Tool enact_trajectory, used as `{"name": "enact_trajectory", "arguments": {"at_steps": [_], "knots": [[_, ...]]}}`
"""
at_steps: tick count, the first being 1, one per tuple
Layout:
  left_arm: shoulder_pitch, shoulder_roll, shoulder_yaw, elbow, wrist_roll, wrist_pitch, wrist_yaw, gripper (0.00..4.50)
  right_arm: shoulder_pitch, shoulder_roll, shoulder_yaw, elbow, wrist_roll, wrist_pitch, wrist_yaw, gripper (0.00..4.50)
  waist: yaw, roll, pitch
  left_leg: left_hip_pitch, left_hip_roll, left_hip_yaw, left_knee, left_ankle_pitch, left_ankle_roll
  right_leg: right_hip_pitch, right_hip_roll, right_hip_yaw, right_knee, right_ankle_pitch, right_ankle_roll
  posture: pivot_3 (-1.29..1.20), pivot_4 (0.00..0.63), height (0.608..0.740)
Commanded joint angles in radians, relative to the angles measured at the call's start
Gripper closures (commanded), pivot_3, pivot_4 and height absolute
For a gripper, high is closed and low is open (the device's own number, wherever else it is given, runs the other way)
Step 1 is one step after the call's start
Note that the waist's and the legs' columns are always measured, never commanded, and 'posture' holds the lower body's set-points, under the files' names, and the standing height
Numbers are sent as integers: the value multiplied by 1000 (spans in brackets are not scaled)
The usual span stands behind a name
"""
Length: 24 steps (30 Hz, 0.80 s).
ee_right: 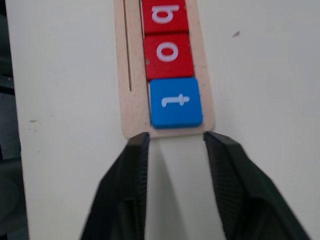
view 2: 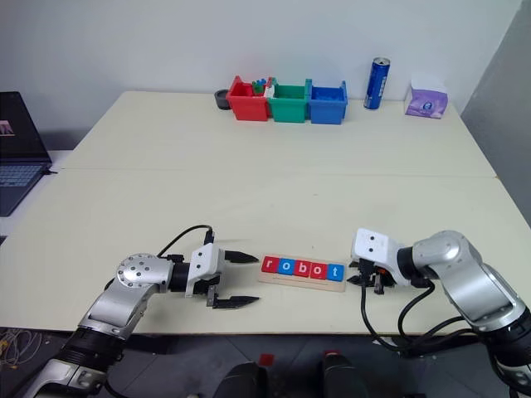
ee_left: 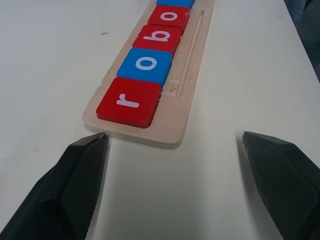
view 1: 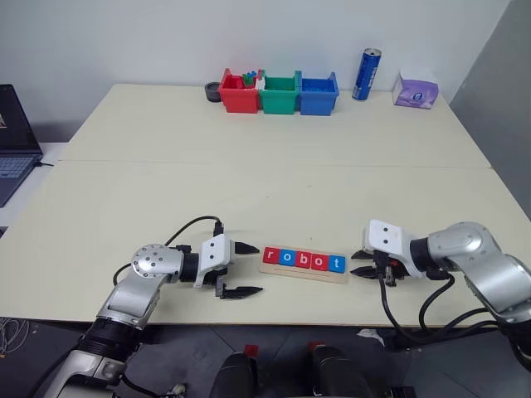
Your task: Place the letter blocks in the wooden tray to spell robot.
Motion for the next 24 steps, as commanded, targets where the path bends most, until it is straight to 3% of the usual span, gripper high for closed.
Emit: {"name": "enact_trajectory", "arguments": {"at_steps": [1, 2, 24], "knots": [[-14, 6, 10, -10, -2, -19, -3, 0, -7, 9, -14, -37, 1, 9, -39, 4246, -1, 0, 0, 0, 0, 0, 0, 0, 0, 0, 0, 0, 0, 0, 0, 0, 150, 740], [-16, 7, 11, -4, -2, -23, -4, 0, -7, 13, -10, -35, 2, 13, -45, 4456, -1, 0, 0, 0, 0, 0, 0, 0, 0, 0, 0, 0, 0, 0, 0, 0, 150, 740], [1, 5, 8, -43, -5, -10, 9, 0, -69, 81, 64, -25, 15, 48, -82, 4456, 0, 0, 0, 0, 0, 0, 0, 0, 0, 0, 0, 0, 0, 0, 0, 0, 150, 740]]}}
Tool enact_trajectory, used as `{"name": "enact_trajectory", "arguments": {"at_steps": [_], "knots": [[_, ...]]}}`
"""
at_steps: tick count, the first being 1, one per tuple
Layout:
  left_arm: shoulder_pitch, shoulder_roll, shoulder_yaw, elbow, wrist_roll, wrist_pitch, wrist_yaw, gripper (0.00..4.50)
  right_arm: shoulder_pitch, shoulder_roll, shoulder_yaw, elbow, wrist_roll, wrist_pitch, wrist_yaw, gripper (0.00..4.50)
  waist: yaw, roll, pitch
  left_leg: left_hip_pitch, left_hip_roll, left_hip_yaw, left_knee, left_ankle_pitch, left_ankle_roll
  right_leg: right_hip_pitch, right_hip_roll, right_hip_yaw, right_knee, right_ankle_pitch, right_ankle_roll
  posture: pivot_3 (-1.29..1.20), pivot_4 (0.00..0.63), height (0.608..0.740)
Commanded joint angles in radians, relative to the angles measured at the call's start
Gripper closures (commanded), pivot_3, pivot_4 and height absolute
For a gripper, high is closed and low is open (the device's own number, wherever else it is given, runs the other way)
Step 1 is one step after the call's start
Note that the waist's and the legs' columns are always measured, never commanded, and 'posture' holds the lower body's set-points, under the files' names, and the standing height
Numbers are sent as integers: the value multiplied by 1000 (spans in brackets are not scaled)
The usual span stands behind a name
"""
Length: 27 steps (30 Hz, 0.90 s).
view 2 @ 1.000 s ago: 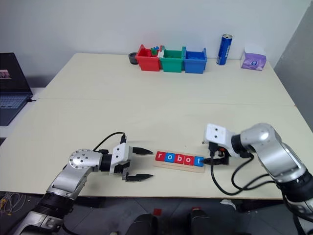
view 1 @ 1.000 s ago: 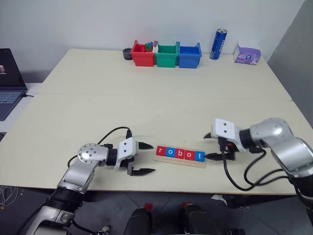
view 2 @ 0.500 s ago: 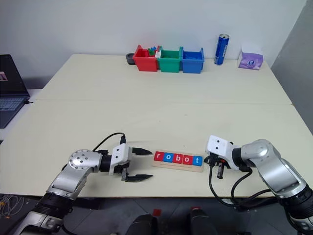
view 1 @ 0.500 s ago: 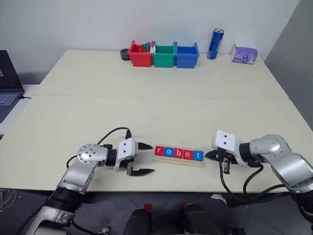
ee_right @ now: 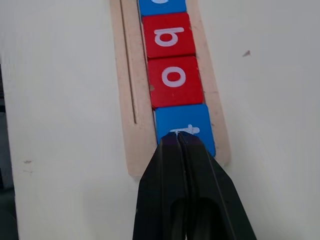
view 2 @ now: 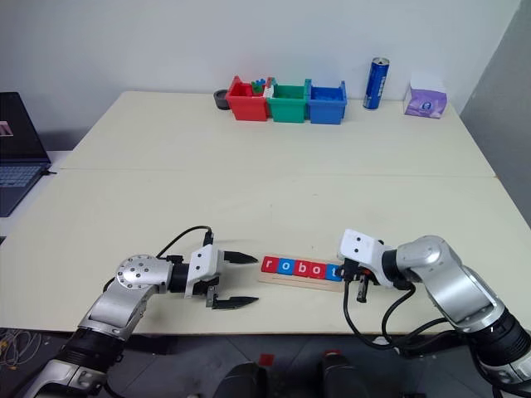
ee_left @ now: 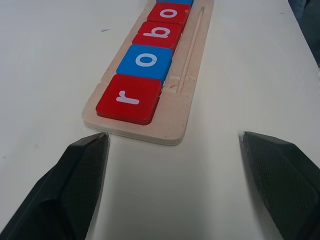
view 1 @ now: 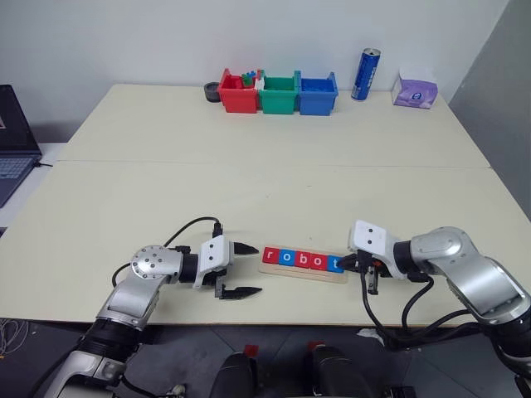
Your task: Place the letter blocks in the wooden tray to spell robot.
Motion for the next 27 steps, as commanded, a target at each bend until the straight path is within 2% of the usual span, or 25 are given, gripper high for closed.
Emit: {"name": "enact_trajectory", "arguments": {"at_steps": [1, 8, 11, 27], "knots": [[-3, 4, 7, -46, -10, 11, 6, 0, -24, 0, -9, -18, -3, -16, -14, 4456, 0, 0, 0, 0, 0, 0, 0, 0, 0, 0, 0, 0, 0, 0, 0, 0, 150, 740], [-8, 5, 12, -43, -11, 21, 2, 0, 37, -56, -87, -145, 99, 43, 33, 4456, 1, 0, 0, 0, 0, 0, 0, 0, 0, 0, 0, 0, 0, 0, 0, 0, 150, 740], [-7, 4, 12, -34, -11, 16, 1, 0, 86, -76, -79, -189, 123, 63, 28, 4456, 1, 0, 0, 0, 0, -1, 0, 0, 0, 0, 0, -1, 0, 0, 0, 0, 150, 740], [-19, 3, 15, -3, -13, -1, -12, 0, 122, -31, 5, -83, 68, 14, -72, 4456, 1, 0, 0, 0, 0, 0, 0, 0, 0, 0, 0, 0, 0, -2, 4, 0, 150, 740]]}}
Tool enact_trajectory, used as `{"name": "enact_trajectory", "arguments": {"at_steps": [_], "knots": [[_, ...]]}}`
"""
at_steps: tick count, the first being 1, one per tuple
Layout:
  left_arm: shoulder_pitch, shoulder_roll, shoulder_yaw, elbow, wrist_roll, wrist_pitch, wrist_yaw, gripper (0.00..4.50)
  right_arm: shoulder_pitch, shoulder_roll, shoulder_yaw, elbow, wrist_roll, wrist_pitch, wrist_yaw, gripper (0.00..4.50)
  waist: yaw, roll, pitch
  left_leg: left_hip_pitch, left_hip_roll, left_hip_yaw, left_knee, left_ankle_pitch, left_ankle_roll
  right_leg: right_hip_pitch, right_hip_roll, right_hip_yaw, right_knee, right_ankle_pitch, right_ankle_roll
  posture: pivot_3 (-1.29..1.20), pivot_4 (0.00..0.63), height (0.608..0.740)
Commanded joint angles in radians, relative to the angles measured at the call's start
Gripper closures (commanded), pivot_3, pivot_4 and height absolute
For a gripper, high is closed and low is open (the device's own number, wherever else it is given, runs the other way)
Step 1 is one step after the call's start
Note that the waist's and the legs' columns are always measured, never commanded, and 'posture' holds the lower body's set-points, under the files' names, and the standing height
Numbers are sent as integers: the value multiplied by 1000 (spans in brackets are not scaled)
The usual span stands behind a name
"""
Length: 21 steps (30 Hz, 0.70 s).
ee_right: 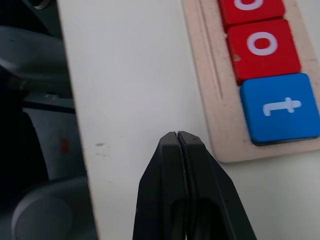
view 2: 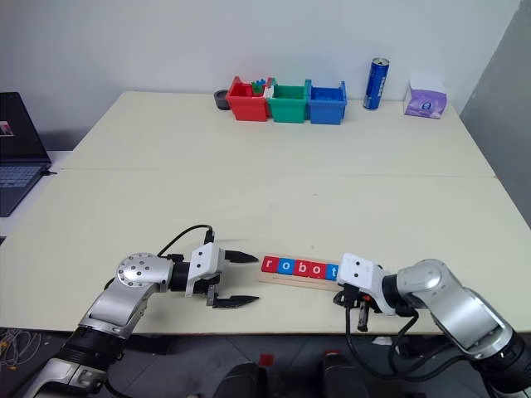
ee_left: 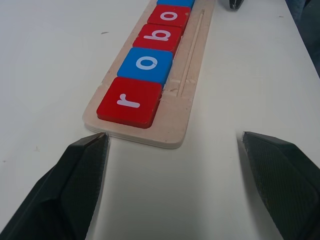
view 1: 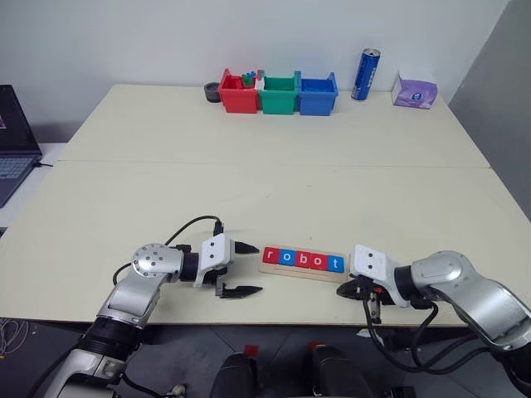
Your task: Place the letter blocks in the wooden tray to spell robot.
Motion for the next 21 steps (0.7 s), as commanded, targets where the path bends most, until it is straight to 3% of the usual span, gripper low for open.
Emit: {"name": "enact_trajectory", "arguments": {"at_steps": [1, 21], "knots": [[-10, 5, 15, -14, -12, -16, -5, 0, -12, 10, 1, 15, -15, -28, -20, 4456, 0, 0, 0, 0, 0, 0, 0, 0, 0, 0, 0, 0, 0, 0, 0, 0, 150, 740], [-8, 12, 22, -16, -18, -12, -6, 0, -29, 6, -30, 12, 13, -56, -17, 4456, 0, 0, 0, 0, 0, 0, 0, 0, 0, 0, 0, 0, 0, 0, 0, 0, 150, 740]]}}
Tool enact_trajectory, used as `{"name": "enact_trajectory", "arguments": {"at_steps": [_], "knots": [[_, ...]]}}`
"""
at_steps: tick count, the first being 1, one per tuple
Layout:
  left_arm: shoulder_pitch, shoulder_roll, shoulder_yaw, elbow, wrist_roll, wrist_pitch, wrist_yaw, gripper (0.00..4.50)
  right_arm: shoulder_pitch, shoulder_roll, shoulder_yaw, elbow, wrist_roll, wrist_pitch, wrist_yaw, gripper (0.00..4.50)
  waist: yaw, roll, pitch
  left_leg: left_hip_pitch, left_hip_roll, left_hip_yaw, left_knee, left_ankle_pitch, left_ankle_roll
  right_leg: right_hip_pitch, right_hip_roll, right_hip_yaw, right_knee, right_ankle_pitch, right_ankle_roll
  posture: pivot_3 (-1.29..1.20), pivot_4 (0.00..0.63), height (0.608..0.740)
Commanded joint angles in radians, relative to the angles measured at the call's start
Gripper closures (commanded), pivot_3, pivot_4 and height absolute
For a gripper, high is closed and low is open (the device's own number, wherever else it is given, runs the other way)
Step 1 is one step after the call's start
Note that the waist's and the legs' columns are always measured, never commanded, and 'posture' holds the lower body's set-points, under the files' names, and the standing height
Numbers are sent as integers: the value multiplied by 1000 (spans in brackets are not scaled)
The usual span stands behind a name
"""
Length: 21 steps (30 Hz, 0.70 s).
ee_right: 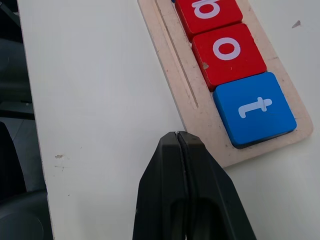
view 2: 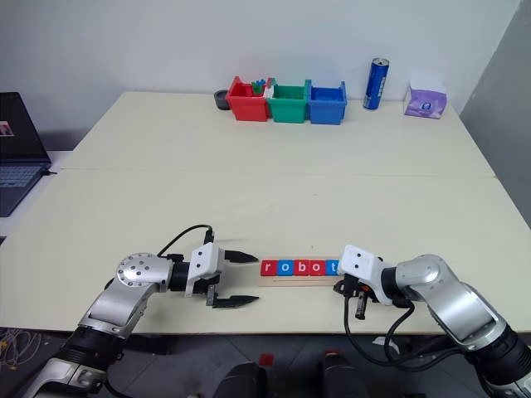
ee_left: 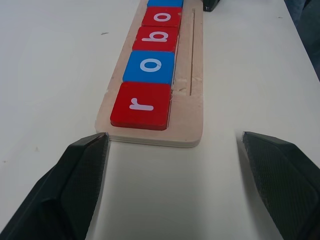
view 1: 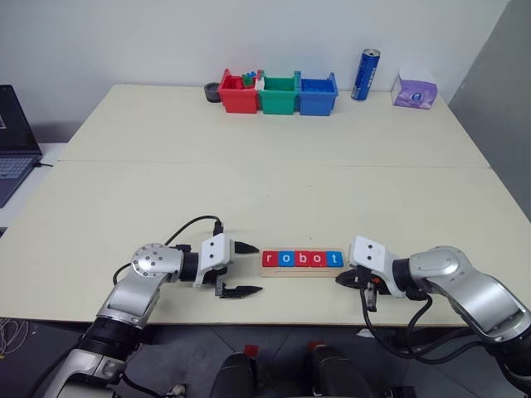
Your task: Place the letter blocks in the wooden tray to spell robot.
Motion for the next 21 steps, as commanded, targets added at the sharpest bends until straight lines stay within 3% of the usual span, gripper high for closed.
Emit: {"name": "enact_trajectory", "arguments": {"at_steps": [1, 4, 7, 17, 21], "knots": [[-8, 10, 23, -14, -16, -13, -4, 0, -1, -21, -43, -69, 42, 4, 30, 4456, 0, 0, 0, 0, 0, 0, 0, 0, 0, 0, 0, 0, 0, 0, 0, 0, 150, 740], [-8, 9, 32, -11, -22, -7, 3, 0, 3, -47, -101, -114, 111, -1, 80, 4456, 0, 0, 0, 0, 0, 0, 0, 0, 0, 0, 0, 0, 0, 0, 0, 0, 150, 740], [-1, 11, 57, -32, -60, 48, 10, 0, -6, -72, -173, -125, 163, 3, 104, 3569, 0, 0, 0, 0, 0, -1, 0, 0, 0, 0, 0, 0, 0, 0, 0, 0, 150, 740], [54, 37, 139, -180, -120, 191, 83, 0, -2, -116, -316, -94, 244, -41, 137, 23, 0, 0, 0, 0, 0, 0, 0, 0, 0, 0, 0, 0, 0, 0, 0, 0, 150, 740], [76, 51, 177, -262, -167, 267, 109, 0, -2, -124, -354, -79, 275, -48, 154, 23, 0, 0, 0, 0, 0, -1, 0, 0, 0, 0, 0, 0, 0, 0, 0, 0, 150, 740]]}}
